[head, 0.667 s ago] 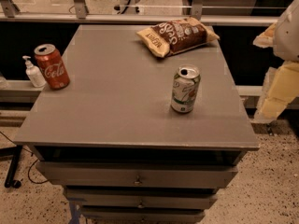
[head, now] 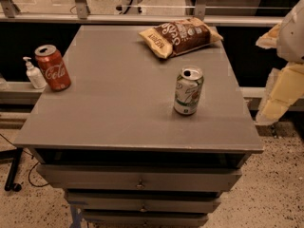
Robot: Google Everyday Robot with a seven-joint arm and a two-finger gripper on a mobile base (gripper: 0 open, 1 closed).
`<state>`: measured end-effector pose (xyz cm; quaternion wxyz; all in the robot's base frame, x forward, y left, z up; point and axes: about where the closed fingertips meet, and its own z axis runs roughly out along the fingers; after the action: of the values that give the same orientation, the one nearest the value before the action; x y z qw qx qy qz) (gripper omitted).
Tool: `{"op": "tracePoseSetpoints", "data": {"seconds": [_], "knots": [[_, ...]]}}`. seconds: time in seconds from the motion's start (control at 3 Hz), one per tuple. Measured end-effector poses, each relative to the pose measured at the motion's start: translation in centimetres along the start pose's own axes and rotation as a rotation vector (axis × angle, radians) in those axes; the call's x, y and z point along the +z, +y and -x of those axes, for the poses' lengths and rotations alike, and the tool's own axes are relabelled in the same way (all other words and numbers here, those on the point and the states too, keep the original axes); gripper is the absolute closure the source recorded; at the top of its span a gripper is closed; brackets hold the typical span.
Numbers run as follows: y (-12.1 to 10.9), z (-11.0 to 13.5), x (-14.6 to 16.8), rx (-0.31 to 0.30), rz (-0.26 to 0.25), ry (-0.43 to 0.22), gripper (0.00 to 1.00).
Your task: Move 7up can near brown chip bag
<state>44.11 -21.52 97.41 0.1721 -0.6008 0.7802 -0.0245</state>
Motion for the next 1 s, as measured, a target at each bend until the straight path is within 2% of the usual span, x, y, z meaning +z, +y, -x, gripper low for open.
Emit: {"op": "tracePoseSetpoints", "data": {"seconds": [0.33,1.0], "knots": [[-0.3,0.4,1.6,0.023,0.010,-0.103,0.00],[-1.7,1.9,6.6,0.069,0.054,-0.422,0.00]]}}
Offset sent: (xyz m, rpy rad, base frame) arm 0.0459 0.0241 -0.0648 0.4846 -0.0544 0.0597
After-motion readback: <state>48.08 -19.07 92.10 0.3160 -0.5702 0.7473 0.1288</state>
